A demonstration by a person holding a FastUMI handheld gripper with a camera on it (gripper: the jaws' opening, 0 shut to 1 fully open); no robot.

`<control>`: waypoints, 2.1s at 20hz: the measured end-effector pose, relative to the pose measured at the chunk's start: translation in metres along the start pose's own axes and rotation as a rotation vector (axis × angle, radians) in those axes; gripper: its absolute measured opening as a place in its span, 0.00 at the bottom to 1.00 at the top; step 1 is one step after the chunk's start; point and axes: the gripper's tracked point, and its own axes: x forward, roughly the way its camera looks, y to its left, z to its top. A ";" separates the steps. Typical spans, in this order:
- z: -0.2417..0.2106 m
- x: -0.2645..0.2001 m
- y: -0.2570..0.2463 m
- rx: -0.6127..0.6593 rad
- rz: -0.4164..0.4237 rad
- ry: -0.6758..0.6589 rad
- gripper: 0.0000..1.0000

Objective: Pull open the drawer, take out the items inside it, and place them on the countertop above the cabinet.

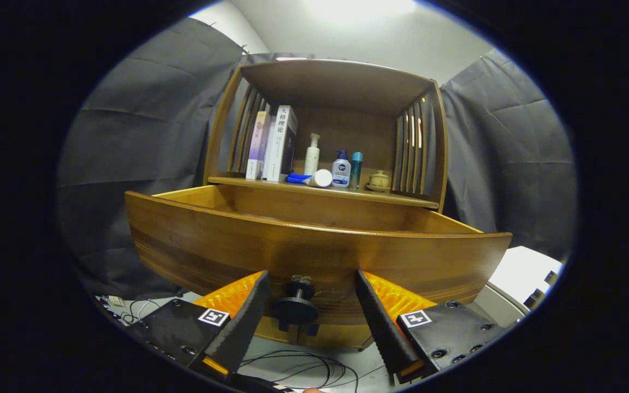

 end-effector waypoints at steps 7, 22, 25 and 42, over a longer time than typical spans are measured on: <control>0.002 0.003 0.003 -0.016 -0.016 -0.014 0.99; 0.012 0.039 0.003 0.019 -0.024 -0.001 1.00; 0.018 0.052 0.002 0.033 -0.025 -0.001 1.00; 0.029 0.110 0.001 0.052 -0.041 0.004 1.00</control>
